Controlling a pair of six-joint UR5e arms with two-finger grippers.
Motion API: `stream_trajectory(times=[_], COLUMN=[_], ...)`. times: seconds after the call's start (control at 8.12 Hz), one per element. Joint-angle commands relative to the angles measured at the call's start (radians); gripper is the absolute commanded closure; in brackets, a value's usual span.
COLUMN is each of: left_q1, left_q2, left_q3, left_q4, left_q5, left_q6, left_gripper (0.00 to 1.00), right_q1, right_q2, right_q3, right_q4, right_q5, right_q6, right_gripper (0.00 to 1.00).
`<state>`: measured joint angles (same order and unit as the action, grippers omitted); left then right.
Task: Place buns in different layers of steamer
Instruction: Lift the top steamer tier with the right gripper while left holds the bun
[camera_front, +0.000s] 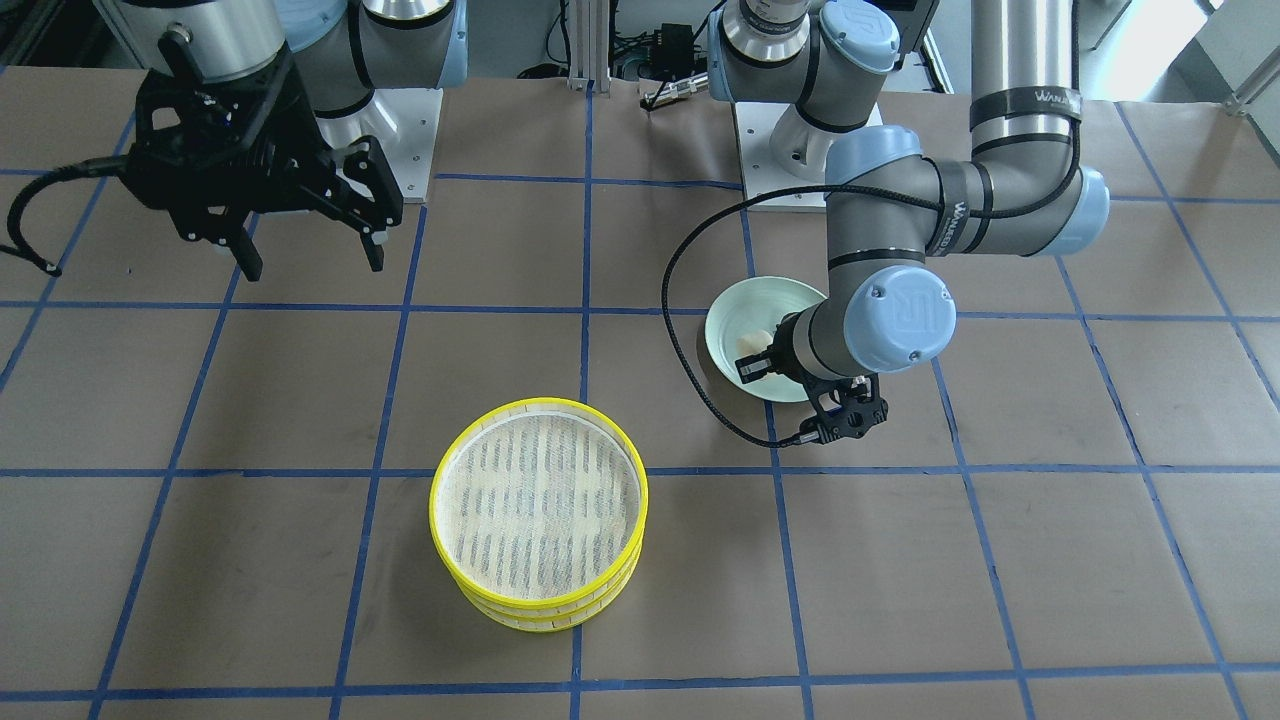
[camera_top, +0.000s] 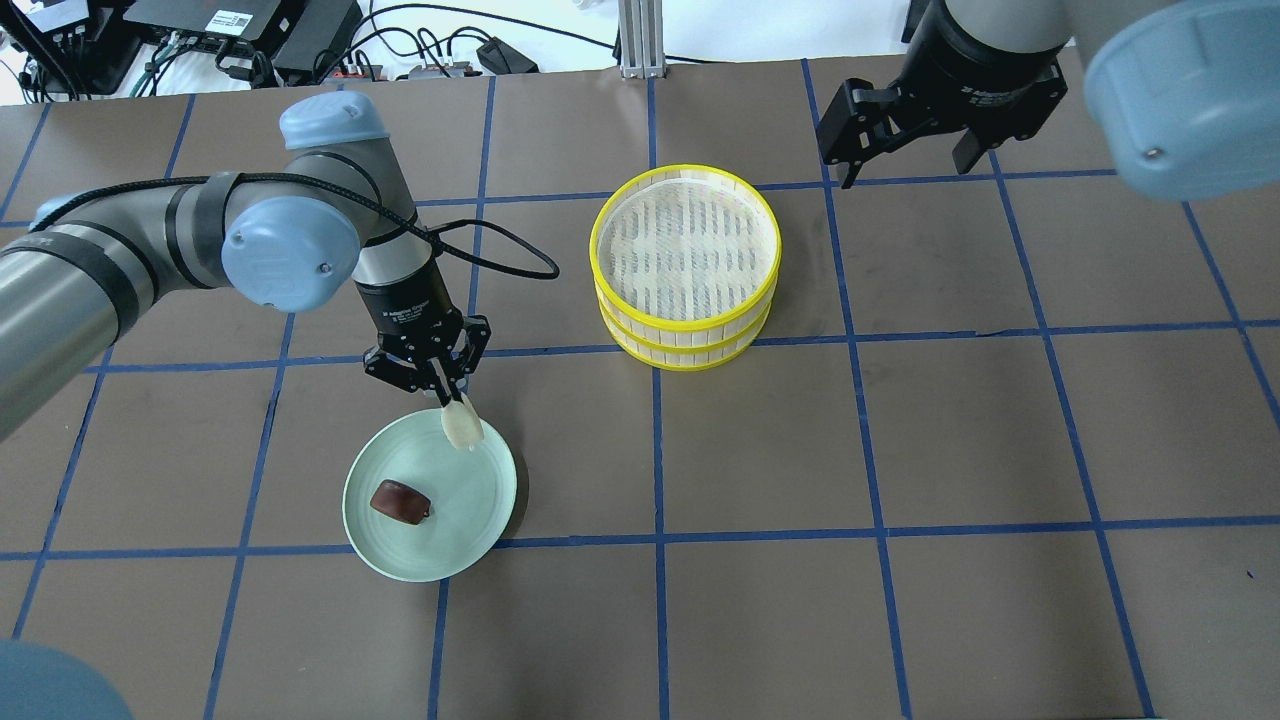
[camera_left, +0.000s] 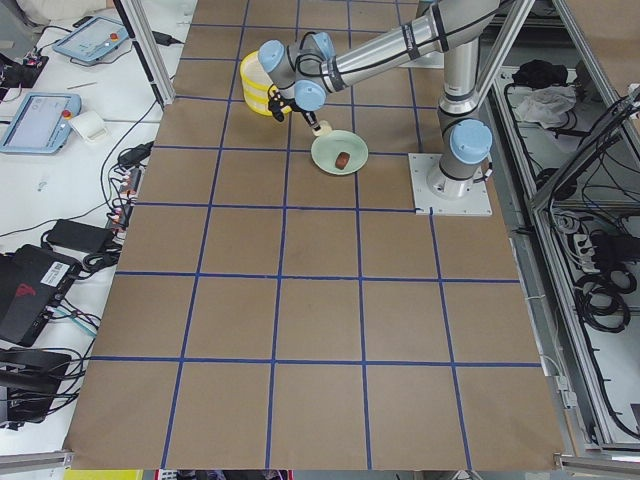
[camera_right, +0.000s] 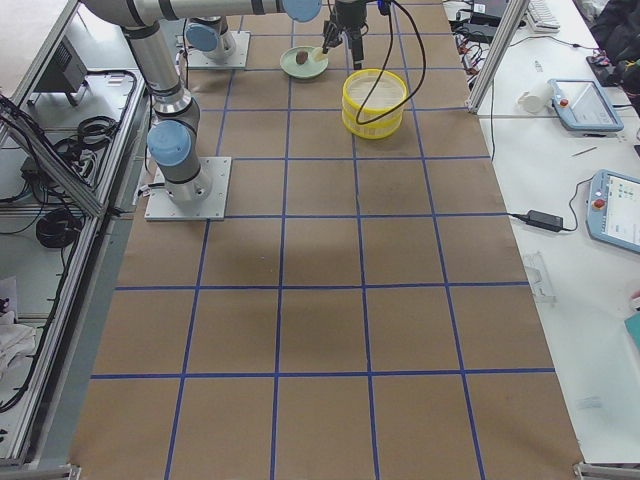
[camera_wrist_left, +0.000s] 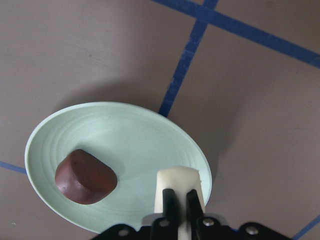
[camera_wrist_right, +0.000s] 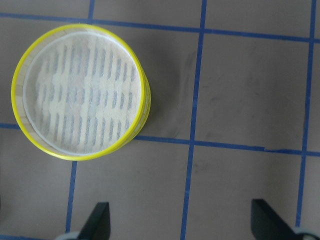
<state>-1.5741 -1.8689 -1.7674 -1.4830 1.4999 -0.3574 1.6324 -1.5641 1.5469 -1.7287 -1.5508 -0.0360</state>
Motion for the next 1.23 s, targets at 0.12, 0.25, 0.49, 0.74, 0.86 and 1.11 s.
stream_trajectory(times=[0.12,0.25,0.49,0.74,0.86,1.11], left_q1=[0.017,0.028,0.034,0.034,0.034,0.034], left_q2=[0.069,0.07,0.066,0.066,0.065,0.065], left_q3=[0.135,0.164,0.177,0.171,0.168,0.167], left_q4=[-0.065,-0.059,-0.053,-0.046,-0.046,-0.045], left_q5=[0.103,0.106,0.118,0.118,0.12,0.12], left_q6=[0.003,0.005,0.006,0.009,0.024,0.031], left_gripper=[1.0,1.0,1.0,1.0,1.0,1.0], right_q1=[0.046,0.047,0.053,0.079,0.08,0.08], right_q2=[0.191,0.253,0.327,0.404,0.435,0.447], right_q3=[-0.014,-0.014,-0.013,-0.01,-0.013,-0.001], right_q4=[-0.288,-0.363,-0.382,-0.385,-0.397,-0.407], right_q5=[0.014,0.015,0.015,0.008,0.003,0.001], right_q6=[0.022,0.036,0.034,0.076,0.123,0.171], right_gripper=[0.0,0.0,0.0,0.0,0.0,0.0])
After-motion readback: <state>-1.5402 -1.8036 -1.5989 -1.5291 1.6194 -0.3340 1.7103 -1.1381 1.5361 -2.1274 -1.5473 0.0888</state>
